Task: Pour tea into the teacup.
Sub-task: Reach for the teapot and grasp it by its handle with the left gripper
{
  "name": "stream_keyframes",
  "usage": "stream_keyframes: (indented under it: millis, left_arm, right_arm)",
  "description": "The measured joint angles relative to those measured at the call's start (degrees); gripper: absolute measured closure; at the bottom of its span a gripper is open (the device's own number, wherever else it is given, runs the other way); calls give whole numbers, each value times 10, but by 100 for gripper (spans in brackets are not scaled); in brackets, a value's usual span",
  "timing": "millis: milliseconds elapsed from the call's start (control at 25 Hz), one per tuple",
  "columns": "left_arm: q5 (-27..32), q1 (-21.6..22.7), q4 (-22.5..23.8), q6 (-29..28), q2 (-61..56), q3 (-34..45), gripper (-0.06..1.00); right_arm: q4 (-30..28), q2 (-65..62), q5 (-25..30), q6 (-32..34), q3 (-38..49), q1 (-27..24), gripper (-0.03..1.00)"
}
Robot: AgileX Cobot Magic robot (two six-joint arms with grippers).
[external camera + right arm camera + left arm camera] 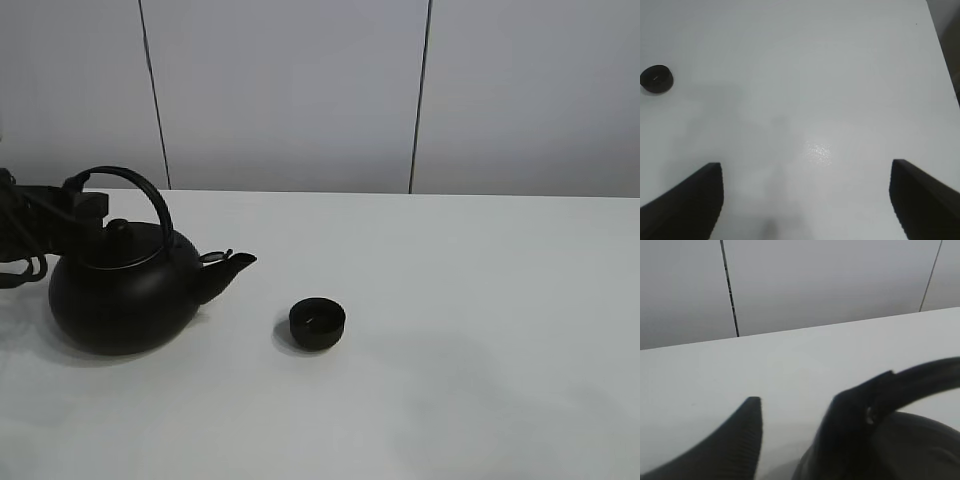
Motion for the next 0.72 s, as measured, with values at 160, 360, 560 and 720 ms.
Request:
stream_keyframes:
  millis: [160,360,560,720]
  left_arm:
    - [0,-1,12,8,0,0,83]
    - [5,2,12,9,-1,-2,85]
    - [34,1,29,11,-19,-2,85]
    - [55,-8,45,12,-41,-1,85]
  right_arm:
    - [0,0,0,0,0,0,35]
    - [0,0,0,0,0,0,35]
    - [0,0,0,0,0,0,35]
    - [0,0,0,0,0,0,35]
